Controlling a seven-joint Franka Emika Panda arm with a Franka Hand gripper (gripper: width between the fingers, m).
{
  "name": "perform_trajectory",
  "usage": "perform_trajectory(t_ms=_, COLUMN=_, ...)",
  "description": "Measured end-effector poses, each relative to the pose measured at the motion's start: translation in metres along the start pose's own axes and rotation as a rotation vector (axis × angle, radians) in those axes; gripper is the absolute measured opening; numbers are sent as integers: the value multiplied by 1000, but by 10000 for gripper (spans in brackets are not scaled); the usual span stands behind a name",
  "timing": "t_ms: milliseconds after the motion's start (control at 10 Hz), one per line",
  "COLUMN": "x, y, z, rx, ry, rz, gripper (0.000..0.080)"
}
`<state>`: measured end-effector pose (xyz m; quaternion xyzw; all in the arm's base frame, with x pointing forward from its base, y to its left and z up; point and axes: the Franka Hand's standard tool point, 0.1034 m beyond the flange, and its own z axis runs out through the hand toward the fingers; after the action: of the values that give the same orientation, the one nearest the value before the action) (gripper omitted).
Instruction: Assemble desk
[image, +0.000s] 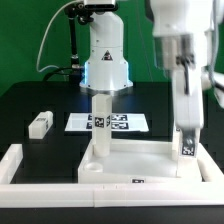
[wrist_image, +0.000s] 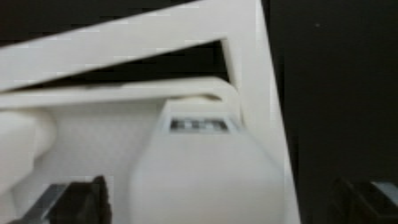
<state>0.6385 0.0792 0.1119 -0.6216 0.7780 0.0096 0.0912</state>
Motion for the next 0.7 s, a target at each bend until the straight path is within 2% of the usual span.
perform_trajectory(t_ms=100, x=14, y=-4, z=-25, rx=25, ry=-12, rz=-36, gripper=643)
perform_trajectory(t_ms=200, x=24, y=-10, z=-36, rx=40, ry=-14, rz=-50, gripper=643)
perform_trajectory(t_ms=700, x=23, y=-8, z=-28, rx=36, ry=-6, rz=-55, gripper=649)
